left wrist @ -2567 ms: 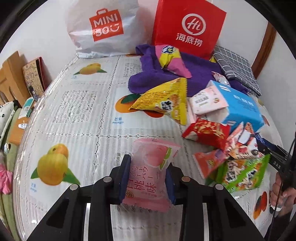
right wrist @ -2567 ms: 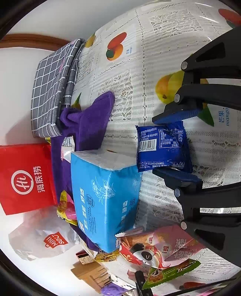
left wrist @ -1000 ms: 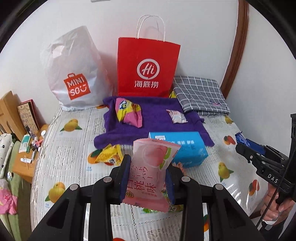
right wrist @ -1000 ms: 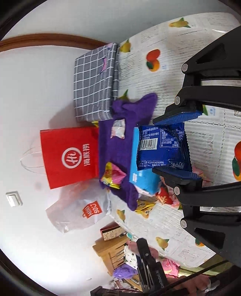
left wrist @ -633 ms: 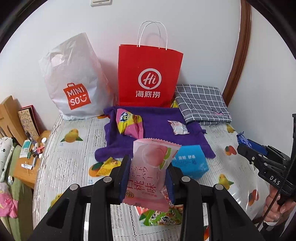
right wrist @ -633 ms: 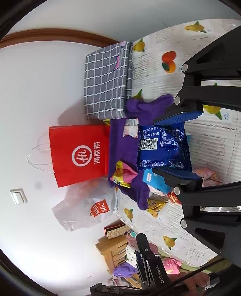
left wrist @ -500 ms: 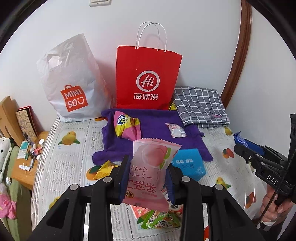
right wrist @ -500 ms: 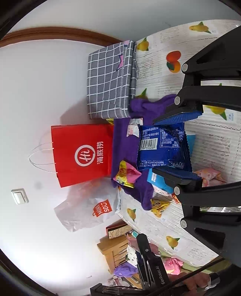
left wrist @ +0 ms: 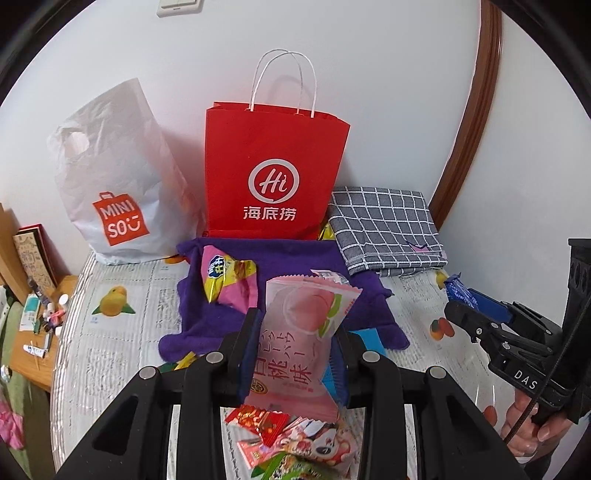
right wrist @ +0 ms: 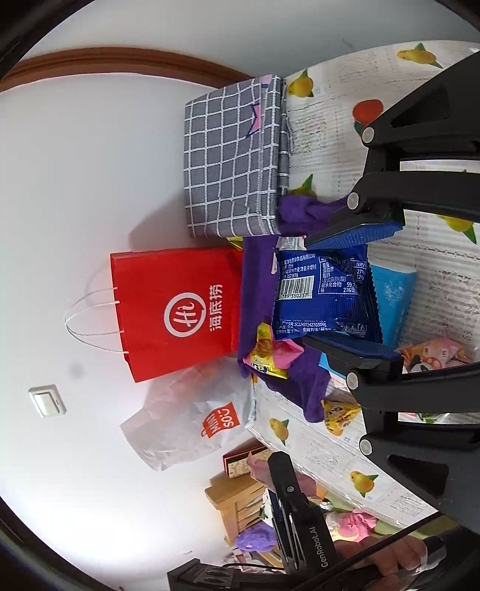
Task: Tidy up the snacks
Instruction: 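Lift both held packets and carry them toward the purple towel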
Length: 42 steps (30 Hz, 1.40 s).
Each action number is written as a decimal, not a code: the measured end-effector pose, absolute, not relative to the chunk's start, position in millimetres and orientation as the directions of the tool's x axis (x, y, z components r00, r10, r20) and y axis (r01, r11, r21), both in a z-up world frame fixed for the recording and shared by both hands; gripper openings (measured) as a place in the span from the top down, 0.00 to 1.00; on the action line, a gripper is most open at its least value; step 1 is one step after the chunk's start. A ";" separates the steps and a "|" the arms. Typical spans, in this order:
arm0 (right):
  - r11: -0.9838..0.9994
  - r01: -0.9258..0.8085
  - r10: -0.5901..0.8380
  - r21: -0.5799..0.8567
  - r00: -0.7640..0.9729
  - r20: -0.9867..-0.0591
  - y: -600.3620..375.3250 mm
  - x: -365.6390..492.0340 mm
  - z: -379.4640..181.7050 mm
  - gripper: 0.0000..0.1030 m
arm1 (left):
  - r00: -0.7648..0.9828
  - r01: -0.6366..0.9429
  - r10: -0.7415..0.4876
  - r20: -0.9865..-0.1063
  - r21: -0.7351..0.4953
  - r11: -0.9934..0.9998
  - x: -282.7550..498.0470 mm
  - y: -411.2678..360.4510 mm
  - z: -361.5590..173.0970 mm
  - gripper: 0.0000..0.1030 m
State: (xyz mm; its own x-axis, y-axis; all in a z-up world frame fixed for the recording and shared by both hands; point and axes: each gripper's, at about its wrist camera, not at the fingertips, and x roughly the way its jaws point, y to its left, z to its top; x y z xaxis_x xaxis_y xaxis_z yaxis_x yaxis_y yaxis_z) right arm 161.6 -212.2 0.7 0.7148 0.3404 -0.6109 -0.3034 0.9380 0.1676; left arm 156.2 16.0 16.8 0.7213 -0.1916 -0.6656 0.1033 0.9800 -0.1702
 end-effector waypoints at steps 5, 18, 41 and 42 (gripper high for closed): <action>0.938 -0.302 0.342 0.172 0.715 -0.610 -212.1 176.7 1.9 0.57 | 0.715 0.109 -0.200 -0.670 -0.176 0.978 172.4 15.9 17.0 0.69; 0.944 -0.266 0.328 0.195 0.700 -0.635 -224.3 208.5 -10.7 0.57 | 0.692 0.143 -0.255 -0.675 -0.218 0.965 216.2 3.7 11.1 0.69; 0.961 -0.251 0.269 0.118 0.732 -0.626 -212.1 238.9 -13.2 0.57 | 0.687 0.110 -0.228 -0.690 -0.211 0.971 245.0 31.5 -6.0 0.69; 0.960 -0.253 0.271 0.119 0.730 -0.628 -211.0 241.9 -14.1 0.57 | 0.685 0.109 -0.228 -0.692 -0.211 0.971 247.7 32.4 -8.0 0.69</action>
State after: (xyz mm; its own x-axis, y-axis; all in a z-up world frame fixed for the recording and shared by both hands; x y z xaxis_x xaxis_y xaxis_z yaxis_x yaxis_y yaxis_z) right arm 241.9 -211.0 -14.1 0.7297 0.2707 -0.6279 -0.2534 0.9600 0.1194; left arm 247.7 32.4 -8.0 0.6854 -0.2276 -0.6917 0.1092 0.9713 -0.2114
